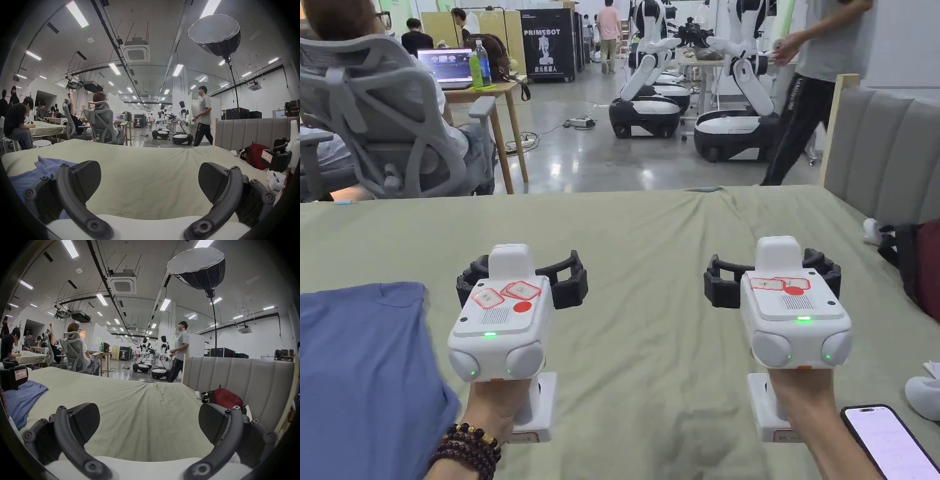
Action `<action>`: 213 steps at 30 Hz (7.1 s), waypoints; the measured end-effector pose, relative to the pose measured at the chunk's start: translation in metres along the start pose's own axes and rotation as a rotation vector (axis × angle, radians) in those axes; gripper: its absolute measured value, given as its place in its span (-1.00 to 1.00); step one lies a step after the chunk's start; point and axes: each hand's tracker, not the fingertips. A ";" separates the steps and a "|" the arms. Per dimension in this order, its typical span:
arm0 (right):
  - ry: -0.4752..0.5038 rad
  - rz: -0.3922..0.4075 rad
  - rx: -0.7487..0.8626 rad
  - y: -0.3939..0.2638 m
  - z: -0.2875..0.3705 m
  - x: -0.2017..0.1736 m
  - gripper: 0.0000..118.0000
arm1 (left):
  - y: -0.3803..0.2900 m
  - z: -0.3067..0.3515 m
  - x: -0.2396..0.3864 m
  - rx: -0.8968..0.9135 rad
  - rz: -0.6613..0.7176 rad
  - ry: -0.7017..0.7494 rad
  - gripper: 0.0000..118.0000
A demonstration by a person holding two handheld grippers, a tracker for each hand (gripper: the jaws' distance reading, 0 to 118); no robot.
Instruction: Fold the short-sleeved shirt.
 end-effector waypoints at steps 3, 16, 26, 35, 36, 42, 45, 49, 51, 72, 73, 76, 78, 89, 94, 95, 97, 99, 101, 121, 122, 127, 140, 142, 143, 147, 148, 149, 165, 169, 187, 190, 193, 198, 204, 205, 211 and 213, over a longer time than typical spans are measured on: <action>0.013 -0.009 -0.006 -0.004 -0.003 0.000 1.00 | -0.001 0.001 -0.001 -0.002 0.000 0.005 1.00; 0.018 -0.003 -0.009 -0.002 -0.002 -0.001 1.00 | -0.001 0.001 -0.006 0.002 0.019 0.010 1.00; 0.033 0.007 0.000 -0.003 -0.006 0.000 1.00 | -0.003 -0.001 -0.004 -0.023 0.007 0.009 1.00; 0.034 0.004 -0.003 -0.002 -0.006 0.000 1.00 | -0.001 -0.001 -0.005 -0.020 0.039 0.002 1.00; 0.034 0.003 -0.003 -0.002 -0.005 0.000 1.00 | -0.001 -0.001 -0.005 -0.022 0.036 0.005 1.00; 0.037 0.005 -0.008 -0.004 -0.005 -0.001 1.00 | 0.000 0.000 -0.003 -0.028 -0.003 0.003 1.00; 0.036 -0.006 -0.008 -0.005 -0.005 0.001 1.00 | 0.001 -0.001 -0.003 -0.031 0.008 -0.005 1.00; 0.035 0.000 -0.009 -0.005 -0.005 0.002 1.00 | 0.002 -0.002 -0.001 -0.032 0.002 -0.006 1.00; 0.034 0.002 -0.008 -0.003 -0.005 0.001 1.00 | 0.002 -0.002 0.000 -0.030 -0.010 -0.008 1.00; 0.022 0.008 -0.032 -0.005 -0.002 0.002 -1.00 | 0.004 0.003 -0.008 -0.046 -0.046 -0.020 -1.00; 0.026 0.007 -0.030 -0.003 -0.002 -0.002 -1.00 | 0.006 0.004 -0.014 -0.046 -0.044 -0.019 -1.00; 0.076 0.008 -0.015 0.007 -0.002 -0.035 -1.00 | 0.015 0.012 -0.048 -0.059 0.015 0.025 -1.00; 0.153 0.024 0.004 0.012 -0.007 -0.073 -1.00 | 0.021 0.027 -0.084 -0.030 0.017 0.112 -1.00; 0.553 0.049 0.065 0.036 0.031 -0.291 -1.00 | 0.036 0.129 -0.270 -0.036 0.011 0.505 -1.00; 0.586 0.029 0.055 0.040 0.027 -0.307 -1.00 | 0.030 0.126 -0.278 -0.071 -0.038 0.476 -1.00; 0.582 0.030 0.048 0.039 0.024 -0.308 -1.00 | 0.028 0.122 -0.278 -0.083 -0.042 0.463 -1.00; 0.573 0.027 0.041 0.038 0.019 -0.308 -1.00 | 0.024 0.111 -0.275 -0.113 -0.037 0.428 -1.00; 0.563 0.026 0.034 0.038 0.015 -0.307 -1.00 | 0.022 0.092 -0.277 -0.181 -0.010 0.366 -1.00; 0.570 0.028 0.026 0.036 0.011 -0.305 -0.99 | 0.022 0.067 -0.282 -0.274 0.015 0.303 -0.60; 0.584 0.048 -0.089 -0.030 -0.076 -0.316 -0.99 | -0.103 -0.174 -0.302 -0.874 0.002 0.171 0.16; 0.575 0.048 -0.090 -0.033 -0.077 -0.314 -0.99 | -0.095 -0.169 -0.301 -0.818 0.006 0.156 -0.66; 0.560 0.020 -0.110 -0.034 -0.075 -0.297 -0.99 | -0.072 -0.171 -0.329 -0.783 0.179 0.189 -0.98; 0.391 0.018 -0.012 0.001 -0.023 -0.150 -0.99 | 0.100 -0.160 -0.122 -0.439 0.114 -0.404 -0.98; 0.334 0.020 -0.009 0.010 -0.008 -0.118 -0.99 | 0.103 -0.164 -0.055 -0.443 0.105 -0.556 -0.98; 0.303 0.011 -0.011 0.011 -0.002 -0.100 -0.99 | 0.101 -0.167 -0.019 -0.442 0.111 -0.629 -0.98; 0.175 -0.021 -0.050 -0.005 0.005 -0.032 -0.99 | 0.051 -0.181 0.116 -0.549 0.117 -0.871 -0.98; 0.146 -0.026 -0.058 -0.010 0.006 -0.019 -0.99 | 0.031 -0.185 0.142 -0.588 0.099 -0.914 -0.98; 0.114 -0.029 -0.070 -0.017 0.007 -0.003 -0.99 | 0.006 -0.189 0.172 -0.631 0.076 -0.930 -0.98; 0.021 -0.055 -0.184 -0.047 -0.002 0.048 -0.99 | -0.057 -0.190 0.192 -0.530 0.014 -0.717 0.99; 0.068 -0.053 -0.154 -0.039 -0.020 0.032 -0.99 | -0.011 -0.150 0.099 -0.440 0.119 -0.532 0.92; 0.147 -0.047 -0.130 -0.021 -0.009 -0.012 -0.99 | 0.005 -0.035 -0.106 -0.384 0.023 -0.113 -1.00; 0.150 -0.048 -0.125 -0.019 -0.011 -0.011 -0.99 | 0.006 -0.074 -0.101 -0.429 0.070 -0.135 -0.11; 0.152 -0.024 -0.123 -0.023 -0.023 -0.009 -0.97 | -0.006 -0.143 -0.093 -0.537 0.073 -0.094 0.77; 0.139 -0.022 -0.139 -0.040 -0.048 -0.001 -0.96 | -0.056 -0.268 -0.080 -0.667 -0.057 -0.062 0.93; 0.124 -0.043 -0.171 -0.058 -0.069 0.009 -0.96 | -0.094 -0.340 -0.065 -0.813 -0.080 -0.034 0.76; 0.120 -0.047 -0.176 -0.061 -0.072 0.010 -0.96 | -0.102 -0.345 -0.064 -0.838 -0.085 -0.022 0.76; 0.091 -0.047 -0.230 -0.073 -0.084 0.022 -0.96 | -0.107 -0.353 -0.056 -0.838 -0.138 -0.087 -0.50; 0.078 -0.067 -0.252 -0.073 -0.087 0.028 -0.96 | -0.100 -0.337 -0.049 -0.753 -0.175 -0.111 -0.97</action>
